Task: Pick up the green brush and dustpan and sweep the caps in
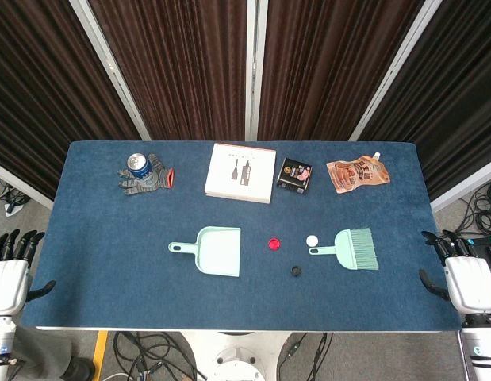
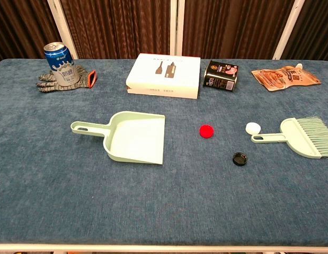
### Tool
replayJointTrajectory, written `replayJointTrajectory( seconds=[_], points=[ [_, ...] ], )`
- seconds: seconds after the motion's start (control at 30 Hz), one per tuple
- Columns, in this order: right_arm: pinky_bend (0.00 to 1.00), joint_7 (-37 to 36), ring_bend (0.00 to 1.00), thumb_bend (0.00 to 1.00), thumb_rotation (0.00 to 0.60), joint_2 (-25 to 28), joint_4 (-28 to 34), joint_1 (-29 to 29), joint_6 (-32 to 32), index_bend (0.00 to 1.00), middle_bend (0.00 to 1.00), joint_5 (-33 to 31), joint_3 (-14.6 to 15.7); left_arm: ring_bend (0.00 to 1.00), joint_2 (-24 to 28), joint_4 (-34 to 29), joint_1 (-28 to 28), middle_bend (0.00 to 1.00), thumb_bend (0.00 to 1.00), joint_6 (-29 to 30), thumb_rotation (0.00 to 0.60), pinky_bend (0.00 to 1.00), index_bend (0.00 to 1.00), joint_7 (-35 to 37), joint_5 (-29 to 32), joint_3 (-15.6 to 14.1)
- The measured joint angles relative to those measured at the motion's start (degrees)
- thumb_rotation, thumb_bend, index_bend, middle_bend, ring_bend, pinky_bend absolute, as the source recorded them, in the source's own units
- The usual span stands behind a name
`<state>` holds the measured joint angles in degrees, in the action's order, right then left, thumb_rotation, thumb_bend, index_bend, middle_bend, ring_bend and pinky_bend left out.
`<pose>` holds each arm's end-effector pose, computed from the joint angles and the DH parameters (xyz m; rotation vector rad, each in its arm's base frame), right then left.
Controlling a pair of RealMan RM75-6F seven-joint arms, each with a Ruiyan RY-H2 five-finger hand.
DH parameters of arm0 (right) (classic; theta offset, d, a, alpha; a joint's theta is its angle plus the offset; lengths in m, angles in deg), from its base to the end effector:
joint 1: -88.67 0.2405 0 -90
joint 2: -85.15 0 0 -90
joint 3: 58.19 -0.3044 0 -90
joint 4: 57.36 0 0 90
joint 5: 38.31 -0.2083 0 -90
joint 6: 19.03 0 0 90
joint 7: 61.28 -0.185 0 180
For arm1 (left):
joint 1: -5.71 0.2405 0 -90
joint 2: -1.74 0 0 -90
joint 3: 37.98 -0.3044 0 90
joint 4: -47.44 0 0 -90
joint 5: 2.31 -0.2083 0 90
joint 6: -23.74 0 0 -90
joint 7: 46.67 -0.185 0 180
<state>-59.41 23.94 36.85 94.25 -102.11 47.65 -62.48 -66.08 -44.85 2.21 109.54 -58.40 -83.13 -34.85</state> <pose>-0.3464 -0.2347 0.1954 1.4147 -0.8632 0.8770 -0.3686 0.2169 0.1663 -1.3389 -0.8447 -0.7412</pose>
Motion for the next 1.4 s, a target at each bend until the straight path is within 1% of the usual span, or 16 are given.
replayJointTrajectory(
  seconds=[0.17,0.37,0.47,0.53,0.63,0.77,0.9,1.0,1.2,1.4],
  points=[
    [0.19,-0.1,0.13,0.23,0.6,-0.5,-0.5,-0.1,-0.9,0.18,0.31,0.5,-0.1,0.04,0.3,-0.2,-0.4,0.13,0.0,-0.5,0.6,0.08,0.15,-0.1,0.0,0.2],
    [0.19,0.0,0.13,0.23,0.6,-1.2,-1.3,0.2,-1.6,0.19,0.31,2.6,0.1,0.04,0.5,-0.4,-0.5,0.13,0.0,-0.3,0.6,0.08,0.15,-0.1,-0.5,0.2],
    [0.19,1.2,0.13,0.23,0.6,-1.7,-1.9,1.3,-1.3,0.2,0.32,4.5,0.2,0.04,0.6,-0.5,-0.5,0.13,0.0,-0.1,0.6,0.08,0.15,-0.1,-0.8,0.2],
    [0.19,3.1,0.13,0.21,0.6,-2.3,-2.3,2.7,-0.3,0.23,0.33,6.0,0.2,0.04,0.6,-0.6,-0.5,0.13,0.0,-0.2,0.6,0.08,0.15,-0.1,-0.8,0.1],
    [0.19,6.0,0.13,0.17,0.6,-3.6,-2.8,5.3,2.5,0.28,0.36,7.4,0.0,0.04,0.7,-0.7,-0.6,0.13,0.0,-0.3,0.6,0.08,0.15,0.0,-1.0,0.0],
    [0.19,9.4,0.13,0.16,0.6,-5.9,-3.9,8.9,8.2,0.31,0.37,7.5,-0.2,0.04,0.9,-0.7,-0.6,0.13,0.0,-0.4,0.6,0.08,0.15,0.1,-1.4,-0.2],
    [0.19,13.0,0.15,0.16,0.6,-9.6,-6.4,13.1,15.7,0.33,0.37,5.8,-0.5,0.04,0.8,-0.5,-0.5,0.13,0.0,0.0,0.6,0.08,0.15,0.6,-1.6,-0.1],
    [0.19,15.1,0.15,0.16,0.6,-13.1,-9.5,15.4,19.3,0.34,0.37,3.9,-0.6,0.04,0.9,-0.4,-0.7,0.13,0.0,-0.4,0.6,0.08,0.15,0.8,-1.4,0.0],
    [0.19,17.0,0.15,0.17,0.6,-19.3,-16.4,18.7,23.9,0.35,0.37,1.3,-0.6,0.04,0.7,-0.2,-0.8,0.13,0.0,-1.1,0.6,0.08,0.15,1.1,-1.0,-0.2],
    [0.19,18.2,0.15,0.17,0.6,-24.9,-23.3,20.9,25.4,0.39,0.37,0.5,-0.4,0.04,0.1,0.3,-0.5,0.13,0.0,-1.2,0.6,0.08,0.15,1.6,-1.2,-0.7]
  ],
)
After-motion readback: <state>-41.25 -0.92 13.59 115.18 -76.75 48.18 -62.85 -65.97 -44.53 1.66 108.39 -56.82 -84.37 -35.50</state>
